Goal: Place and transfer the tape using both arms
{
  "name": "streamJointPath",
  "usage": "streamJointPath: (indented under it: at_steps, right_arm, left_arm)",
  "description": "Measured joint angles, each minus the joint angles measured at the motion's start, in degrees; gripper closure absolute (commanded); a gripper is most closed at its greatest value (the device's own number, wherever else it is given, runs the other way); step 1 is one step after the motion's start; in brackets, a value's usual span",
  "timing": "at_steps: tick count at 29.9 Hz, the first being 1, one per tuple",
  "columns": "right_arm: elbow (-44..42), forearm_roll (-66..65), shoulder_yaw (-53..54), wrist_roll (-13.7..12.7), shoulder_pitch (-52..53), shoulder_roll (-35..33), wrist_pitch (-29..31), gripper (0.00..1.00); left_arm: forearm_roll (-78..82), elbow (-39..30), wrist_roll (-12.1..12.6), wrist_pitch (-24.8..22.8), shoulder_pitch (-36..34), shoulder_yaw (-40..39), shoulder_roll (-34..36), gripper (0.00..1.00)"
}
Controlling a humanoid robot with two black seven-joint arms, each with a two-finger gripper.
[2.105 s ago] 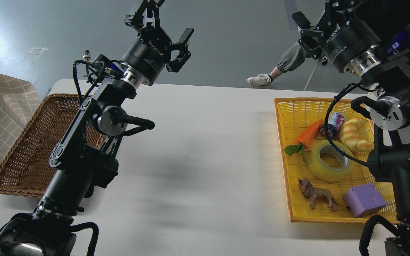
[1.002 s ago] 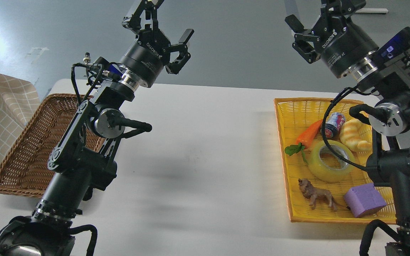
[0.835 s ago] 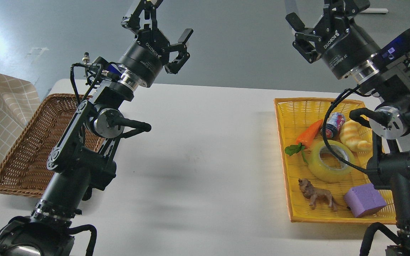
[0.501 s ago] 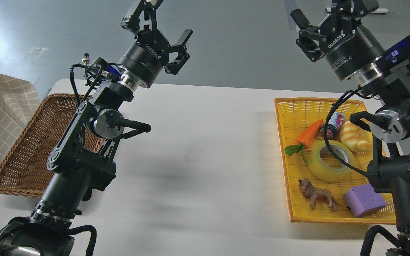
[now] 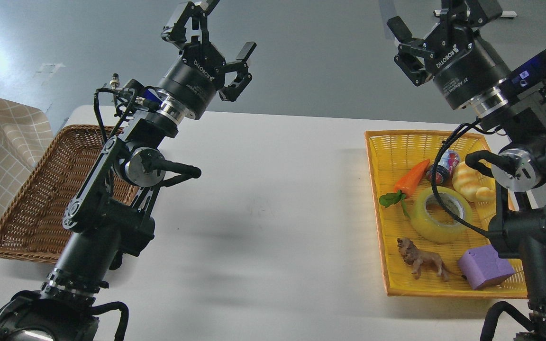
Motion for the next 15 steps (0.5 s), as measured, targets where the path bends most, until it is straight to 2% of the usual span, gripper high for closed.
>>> streamJointPath:
  at_steps: [15]
  right_arm:
    - [0.5,0.0,-0.1,-0.1,0.0,0.0,0.0,0.0]
  left_arm:
    - [-0.1,0.1,0.0,-1.0,0.0,0.0,-0.1,0.02]
